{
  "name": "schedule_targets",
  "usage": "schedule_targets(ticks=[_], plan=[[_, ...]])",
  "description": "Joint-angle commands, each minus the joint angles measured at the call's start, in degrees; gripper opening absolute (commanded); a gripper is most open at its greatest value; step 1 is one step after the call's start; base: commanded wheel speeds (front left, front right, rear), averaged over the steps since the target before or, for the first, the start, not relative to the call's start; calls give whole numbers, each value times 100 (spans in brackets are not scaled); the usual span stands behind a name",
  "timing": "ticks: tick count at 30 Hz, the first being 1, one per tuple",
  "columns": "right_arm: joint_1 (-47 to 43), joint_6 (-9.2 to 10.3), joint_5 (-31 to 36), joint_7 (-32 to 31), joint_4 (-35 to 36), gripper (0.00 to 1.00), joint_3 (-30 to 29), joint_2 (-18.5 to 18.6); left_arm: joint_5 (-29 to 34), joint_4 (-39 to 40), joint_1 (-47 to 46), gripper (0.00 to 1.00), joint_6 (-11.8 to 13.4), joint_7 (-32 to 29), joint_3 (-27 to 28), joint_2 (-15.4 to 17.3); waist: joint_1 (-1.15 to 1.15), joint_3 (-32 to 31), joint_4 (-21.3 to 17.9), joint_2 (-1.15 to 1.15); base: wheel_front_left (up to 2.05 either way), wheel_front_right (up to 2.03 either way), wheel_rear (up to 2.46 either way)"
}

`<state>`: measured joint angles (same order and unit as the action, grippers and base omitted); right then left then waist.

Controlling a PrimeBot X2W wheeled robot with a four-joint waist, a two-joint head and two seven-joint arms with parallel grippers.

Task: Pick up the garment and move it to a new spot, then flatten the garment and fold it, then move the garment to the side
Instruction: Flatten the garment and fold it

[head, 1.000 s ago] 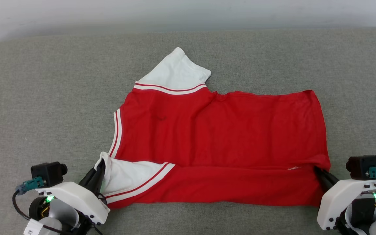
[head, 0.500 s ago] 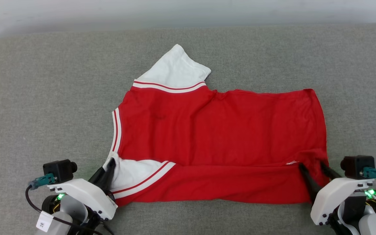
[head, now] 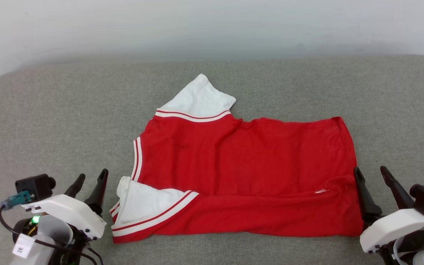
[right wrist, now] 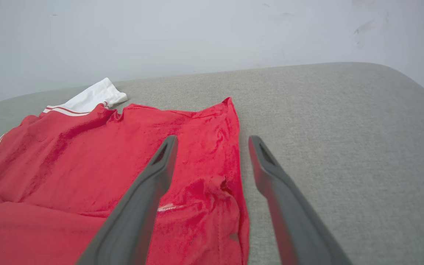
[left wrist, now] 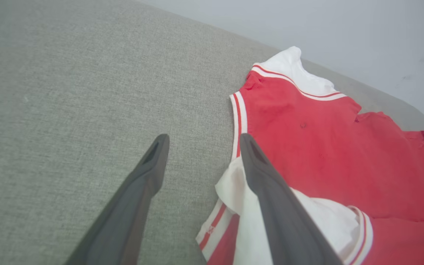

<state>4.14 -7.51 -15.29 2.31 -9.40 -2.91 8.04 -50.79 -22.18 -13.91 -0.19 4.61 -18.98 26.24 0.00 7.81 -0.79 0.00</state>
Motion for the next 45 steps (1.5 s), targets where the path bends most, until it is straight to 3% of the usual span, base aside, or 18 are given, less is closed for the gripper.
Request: schedule_targets(ticks=[1, 7, 14, 19, 24, 33, 34, 35, 38, 45], plan=[[-121, 5, 64, 70, 95, 100, -25, -54, -50, 161, 75, 100, 37, -73, 47, 61, 0, -97, -14, 0, 0, 0, 0], [-365, 5, 232, 41, 617, 100, -42, -205, -276, 984, 249, 100, 241, -885, 128, 568, 0, -203, -33, 0, 0, 0, 0], [-568, 5, 293, -110, 1093, 100, -12, -378, -730, 1893, 525, 100, 498, -2460, -12, 1236, 0, -197, -103, 0, 0, 0, 0], [-629, 5, 282, -174, 1223, 100, 36, -448, -1099, 2183, 761, 100, 758, -3358, -155, 1451, 0, -109, -194, 0, 0, 0, 0], [-562, 5, 223, -204, 1242, 100, 72, -489, -1236, 2076, 857, 100, 858, -3727, -339, 1393, 0, 42, -307, 0, 0, 0, 0], [-346, 5, 149, -274, 1174, 100, 55, -515, -1125, 1124, 511, 98, 598, -4049, -943, 888, 0, 355, -420, 0, 0, 0, 0], [-322, 5, 168, -289, 1153, 100, 22, -513, -1116, 1047, 498, 35, 536, -4094, -1038, 794, 0, 363, -428, 0, 0, 0, 0], [-300, 5, 173, -314, 1143, 100, 5, -514, -1112, 992, 486, 0, 485, -4109, -1106, 717, 0, 370, -433, 0, 0, 0, 0], [-281, 5, 168, -383, 1123, 100, -75, -515, -1111, 870, 470, 0, 397, -4104, -1239, 556, 0, 368, -428, 0, 0, 0, 0], [-289, 5, 28, -987, 1033, 100, -322, -378, -892, 878, 381, 0, 359, -3594, -1048, 672, 0, 315, -355, 0, 0, 0, 0]])
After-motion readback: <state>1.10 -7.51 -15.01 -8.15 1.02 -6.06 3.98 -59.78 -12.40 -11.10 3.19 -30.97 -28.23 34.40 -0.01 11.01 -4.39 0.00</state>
